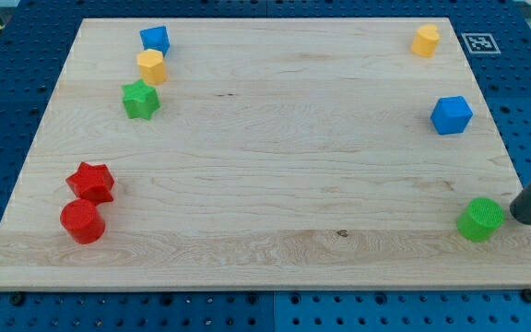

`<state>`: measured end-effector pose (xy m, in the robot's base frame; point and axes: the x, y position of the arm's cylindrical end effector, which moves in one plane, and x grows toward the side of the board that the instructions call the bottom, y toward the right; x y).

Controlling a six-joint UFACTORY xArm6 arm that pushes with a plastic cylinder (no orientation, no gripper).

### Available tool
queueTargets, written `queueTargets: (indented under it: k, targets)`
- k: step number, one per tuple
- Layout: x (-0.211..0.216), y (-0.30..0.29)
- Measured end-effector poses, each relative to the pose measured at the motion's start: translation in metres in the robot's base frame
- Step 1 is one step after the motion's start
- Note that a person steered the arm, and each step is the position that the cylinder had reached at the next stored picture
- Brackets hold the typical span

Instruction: Move the green circle to the center of the board

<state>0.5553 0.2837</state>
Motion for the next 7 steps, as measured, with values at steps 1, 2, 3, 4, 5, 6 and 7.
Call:
queueTargets:
  k: [1,2,3,4,5,6,7]
  targets:
    - [0.003,-0.010]
    - [0.000,-0.051]
    - [0.009,-0.077]
    - [0.018,-0.110]
    - [0.027,-0.137]
    - [0.056,-0.121]
    - [0.059,-0.148]
